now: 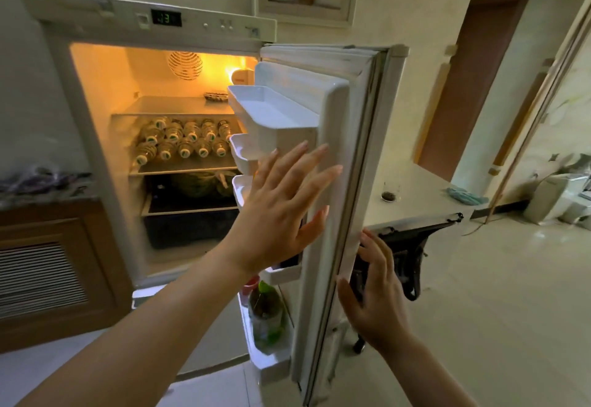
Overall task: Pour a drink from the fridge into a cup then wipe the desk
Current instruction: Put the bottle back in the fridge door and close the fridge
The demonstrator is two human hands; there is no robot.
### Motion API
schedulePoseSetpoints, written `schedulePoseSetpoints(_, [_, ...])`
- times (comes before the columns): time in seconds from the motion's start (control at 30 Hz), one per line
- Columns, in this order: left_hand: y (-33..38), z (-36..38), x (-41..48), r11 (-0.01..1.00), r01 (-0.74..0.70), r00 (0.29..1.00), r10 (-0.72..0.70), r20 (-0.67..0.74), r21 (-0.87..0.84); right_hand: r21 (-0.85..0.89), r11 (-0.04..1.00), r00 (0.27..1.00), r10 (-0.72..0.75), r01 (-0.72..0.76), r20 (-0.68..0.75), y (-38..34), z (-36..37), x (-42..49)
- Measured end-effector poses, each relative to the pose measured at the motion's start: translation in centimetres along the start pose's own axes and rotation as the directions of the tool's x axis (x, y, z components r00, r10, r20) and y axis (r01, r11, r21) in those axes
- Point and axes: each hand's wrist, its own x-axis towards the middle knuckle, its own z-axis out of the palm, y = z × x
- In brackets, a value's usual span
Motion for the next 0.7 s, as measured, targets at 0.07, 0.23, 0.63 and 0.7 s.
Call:
schedulePoseSetpoints(0.07, [-0.8,-1.0,-0.2,0.999,0.015,0.999,-0.014,-0.03,0.03,0.021,0.997,0.997,-0.07,0.07,0.032,-0.9,0.8,0.0])
schedulePoseSetpoints(0.23, [-3.4,-4.1,-1.5,0.99,0.118,0.989,-0.11,-0.098,0.079,0.087,0.966,0.955,-0.253,0.242,0.157,-3.2,2.9,0.6])
schedulePoseSetpoints(0.63, [-10.9,-10.4,-7.2,0.85,0.393,0.918,-0.387,-0.092,0.352,0.204,0.859,0.778,-0.511,0.469,0.365,-8.9,12.5,6.8])
schedulePoseSetpoints(0.7, [-12.7,-11.1,-8.4,0.82,0.422,0.901,-0.427,-0.079,0.386,0.176,0.855,0.777,-0.518,0.488,0.358,-10.0,15.1,7.9])
